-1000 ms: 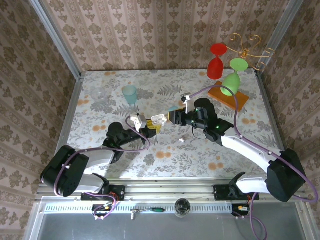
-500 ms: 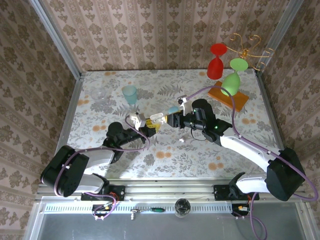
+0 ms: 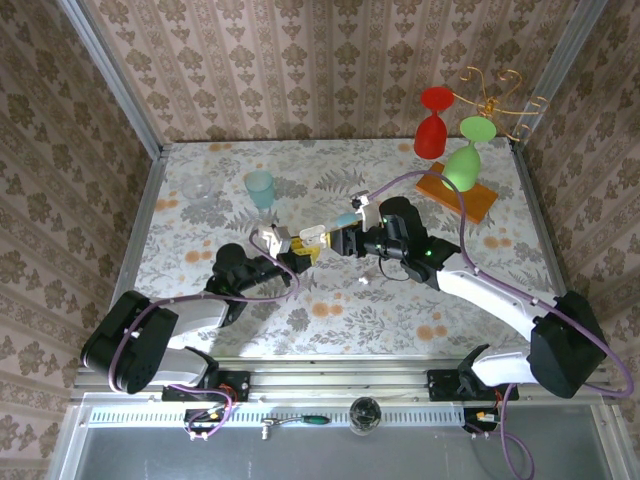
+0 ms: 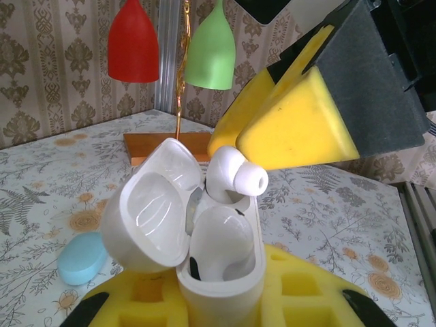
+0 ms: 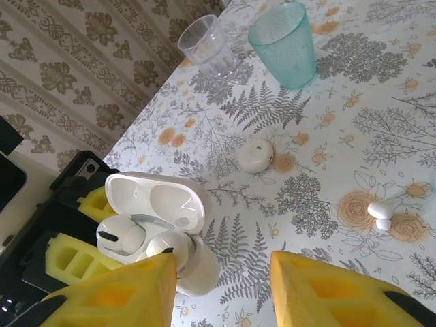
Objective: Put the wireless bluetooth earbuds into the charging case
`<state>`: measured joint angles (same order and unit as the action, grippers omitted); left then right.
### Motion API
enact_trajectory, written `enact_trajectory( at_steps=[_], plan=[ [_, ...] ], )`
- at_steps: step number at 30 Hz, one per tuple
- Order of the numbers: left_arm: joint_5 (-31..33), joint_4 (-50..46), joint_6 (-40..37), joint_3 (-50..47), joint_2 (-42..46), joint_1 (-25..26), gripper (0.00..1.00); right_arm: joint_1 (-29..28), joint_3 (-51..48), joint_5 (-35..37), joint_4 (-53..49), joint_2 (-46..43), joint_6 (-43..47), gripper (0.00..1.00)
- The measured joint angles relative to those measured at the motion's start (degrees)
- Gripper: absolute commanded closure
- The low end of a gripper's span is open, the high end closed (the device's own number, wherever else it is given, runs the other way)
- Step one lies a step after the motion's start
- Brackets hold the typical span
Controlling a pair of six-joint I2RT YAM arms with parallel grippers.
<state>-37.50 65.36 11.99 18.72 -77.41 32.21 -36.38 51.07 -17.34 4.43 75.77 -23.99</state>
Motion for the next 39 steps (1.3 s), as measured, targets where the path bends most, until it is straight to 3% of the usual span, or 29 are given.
enact_trajectory(
  at_steps=[25, 39],
  plan=[
    [-0.22, 0.02, 0.42, 0.11, -0.33, 0.0, 1.0, -0.28, 0.33, 1.77, -0.61, -1.99, 1.68, 0.35],
    [-1.62, 0.07, 0.39, 0.13, -0.66, -0.04, 1.0, -0.81, 2.27, 1.44, -2.56, 2.21, 1.77, 0.35]
  ],
)
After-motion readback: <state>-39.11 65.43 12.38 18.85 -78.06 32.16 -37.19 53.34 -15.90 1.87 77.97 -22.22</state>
